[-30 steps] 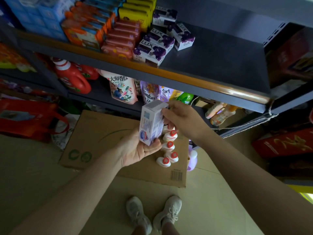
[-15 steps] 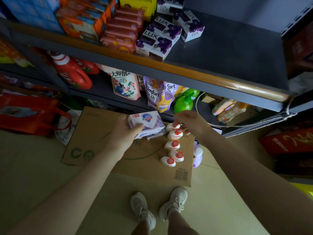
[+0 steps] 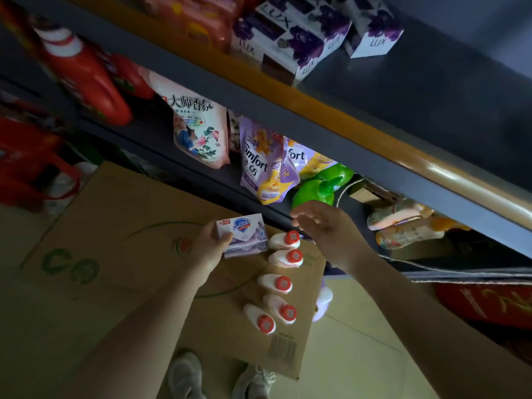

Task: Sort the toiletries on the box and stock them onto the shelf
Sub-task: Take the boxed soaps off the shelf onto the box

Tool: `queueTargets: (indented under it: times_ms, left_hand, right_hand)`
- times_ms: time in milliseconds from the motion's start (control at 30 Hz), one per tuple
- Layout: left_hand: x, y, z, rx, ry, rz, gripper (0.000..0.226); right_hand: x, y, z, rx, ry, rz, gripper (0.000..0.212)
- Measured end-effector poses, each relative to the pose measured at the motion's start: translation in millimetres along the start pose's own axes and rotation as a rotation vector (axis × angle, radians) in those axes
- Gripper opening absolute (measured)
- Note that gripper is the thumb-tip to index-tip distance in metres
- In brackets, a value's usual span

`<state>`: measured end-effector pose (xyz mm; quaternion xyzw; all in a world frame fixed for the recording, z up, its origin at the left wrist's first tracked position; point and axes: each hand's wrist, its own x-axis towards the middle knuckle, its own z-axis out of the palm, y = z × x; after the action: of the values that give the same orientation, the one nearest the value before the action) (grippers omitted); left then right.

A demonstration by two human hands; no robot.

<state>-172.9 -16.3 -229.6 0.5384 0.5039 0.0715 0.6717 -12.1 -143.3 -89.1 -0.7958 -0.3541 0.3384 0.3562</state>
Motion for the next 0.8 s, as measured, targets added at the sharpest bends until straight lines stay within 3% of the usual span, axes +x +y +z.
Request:
queueTargets:
  times_ms: [133, 333, 433, 500, 567, 667, 733, 800]
  left_hand:
    - [7, -7, 10, 0.231, 0.071, 0.033, 0.023]
    - [20, -6, 14, 0.253, -0.041, 0.042, 0.023]
    - [17, 7, 23, 0.315, -0.129, 0.021, 0.038]
    - [4, 30, 28, 0.465, -0.004, 0.071, 0.051]
    - [-21, 68, 27, 0.506, 0.193, 0.406, 0.042]
    - [-65, 147, 23, 0.354, 0.197, 1.127, 0.024]
    - [-76, 196, 23, 0.459, 0.197, 1.393, 0.023]
    - [-66, 231, 23, 0.712, 0.263, 1.493, 0.031]
  right_hand:
    - [7, 3, -3, -0.052, -0.020, -0.023, 0.022]
    - [4, -24, -26, -0.095, -0.053, -0.115, 0.026]
    - [-3, -48, -48, -0.087, -0.054, -0.179, 0.033]
    - [-6, -66, -62, -0.024, -0.051, -0.211, 0.033]
    - [-7, -85, -76, 0.057, 0.050, -0.246, 0.031]
    - [9, -107, -100, 0.035, 0.478, -0.304, 0.021]
    - [38, -108, -114, -0.156, 0.647, -0.238, 0.011]
    - [79, -99, -130, -0.303, 0.579, -0.071, 0.004]
